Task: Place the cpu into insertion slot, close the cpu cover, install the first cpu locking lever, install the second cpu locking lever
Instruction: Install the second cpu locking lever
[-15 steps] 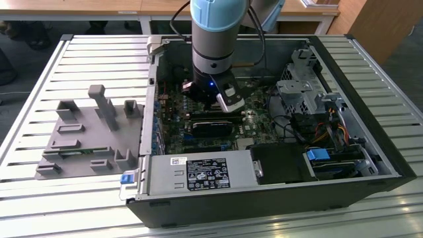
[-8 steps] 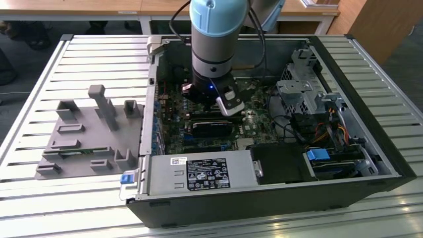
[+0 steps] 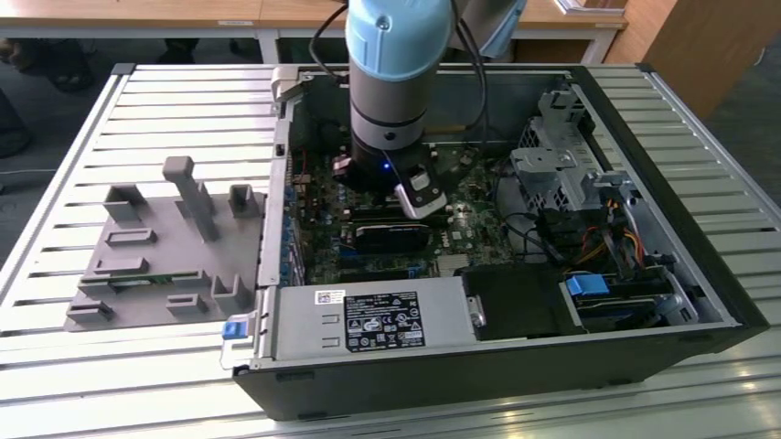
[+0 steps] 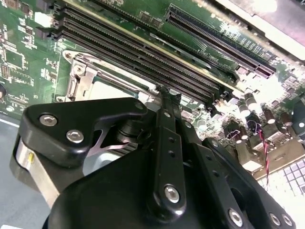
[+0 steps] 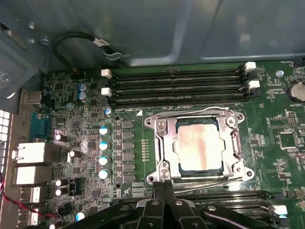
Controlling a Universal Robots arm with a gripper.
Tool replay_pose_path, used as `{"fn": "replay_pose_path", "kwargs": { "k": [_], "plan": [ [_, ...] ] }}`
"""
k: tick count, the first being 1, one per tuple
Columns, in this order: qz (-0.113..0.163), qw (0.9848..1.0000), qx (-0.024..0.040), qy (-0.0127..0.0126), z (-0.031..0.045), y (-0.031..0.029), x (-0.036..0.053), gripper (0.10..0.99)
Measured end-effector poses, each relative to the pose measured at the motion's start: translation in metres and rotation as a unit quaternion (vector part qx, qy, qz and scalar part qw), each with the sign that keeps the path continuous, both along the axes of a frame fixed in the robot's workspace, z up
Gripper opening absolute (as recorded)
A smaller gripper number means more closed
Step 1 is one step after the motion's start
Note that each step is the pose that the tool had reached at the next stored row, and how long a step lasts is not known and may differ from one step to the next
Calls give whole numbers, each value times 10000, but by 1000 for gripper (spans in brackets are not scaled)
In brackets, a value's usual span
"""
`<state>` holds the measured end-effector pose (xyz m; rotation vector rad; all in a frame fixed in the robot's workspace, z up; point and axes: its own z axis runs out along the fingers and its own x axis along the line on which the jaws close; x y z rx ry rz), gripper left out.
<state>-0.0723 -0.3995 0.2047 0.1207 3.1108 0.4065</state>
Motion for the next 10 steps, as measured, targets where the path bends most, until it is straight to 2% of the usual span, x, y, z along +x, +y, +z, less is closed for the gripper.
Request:
{"fn": "replay_pose_path", "kwargs": {
  "k": [3,10],
  "plan": [
    [0,10000,49,0,-38,0,-10,106],
    [0,9999,105,1,-90,2,-26,106]
  ]
}}
